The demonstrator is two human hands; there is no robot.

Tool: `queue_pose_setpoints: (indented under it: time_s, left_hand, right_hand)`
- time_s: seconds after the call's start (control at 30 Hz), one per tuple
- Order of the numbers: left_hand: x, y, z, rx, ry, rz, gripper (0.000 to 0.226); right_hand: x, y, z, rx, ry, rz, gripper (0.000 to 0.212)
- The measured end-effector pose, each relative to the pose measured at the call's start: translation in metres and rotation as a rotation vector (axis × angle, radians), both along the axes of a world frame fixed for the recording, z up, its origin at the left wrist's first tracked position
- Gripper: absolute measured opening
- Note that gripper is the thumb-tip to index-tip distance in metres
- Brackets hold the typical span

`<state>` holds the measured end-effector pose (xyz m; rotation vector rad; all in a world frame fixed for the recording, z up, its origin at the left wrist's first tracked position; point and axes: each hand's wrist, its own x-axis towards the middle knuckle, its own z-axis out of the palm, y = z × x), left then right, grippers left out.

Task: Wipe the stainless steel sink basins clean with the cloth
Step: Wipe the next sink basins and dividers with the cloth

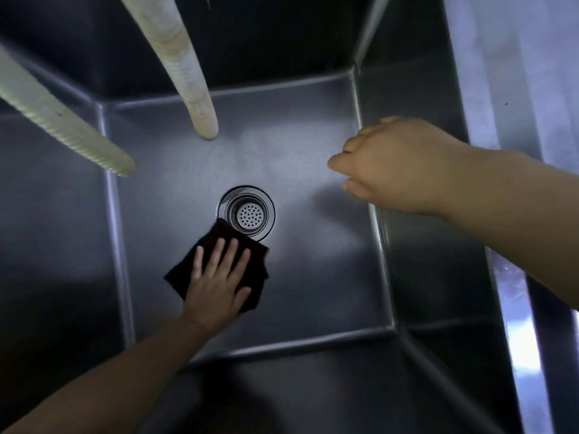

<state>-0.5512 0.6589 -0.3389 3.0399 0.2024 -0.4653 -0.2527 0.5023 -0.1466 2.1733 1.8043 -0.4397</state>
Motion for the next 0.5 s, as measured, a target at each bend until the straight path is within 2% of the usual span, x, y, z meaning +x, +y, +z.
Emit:
queue_pose_setpoints:
  time_s: [0.1,0.2,0.37,0.47,0.5]
  left_hand:
    - [0.021,-0.022,-0.004,-0.059,-0.021,-0.252,0.07]
    - [0.065,-0.047,-0.006,-0.121,-0.051,-0.366,0.071]
    - [0.159,-0.075,-0.011,-0.132,-0.047,-0.252,0.067]
    - [0.217,-0.076,-0.011,-0.094,-0.037,-0.136,0.069]
    - [0.236,-0.072,-0.011,-0.086,-0.032,-0.104,0.073]
  right_hand:
    - [0.012,0.002,-0.002,-0.008,0.014,-0.059,0.023]
    - [0.013,0.003,-0.013,-0.056,-0.001,-0.081,0.019]
    - [0.014,-0.003,-0.027,-0.111,-0.044,-0.084,0.016]
    - [0.013,0.001,-0.029,-0.168,-0.022,-0.154,0.022]
    - [0.014,0.002,-0.03,-0.107,-0.053,-0.169,0.021]
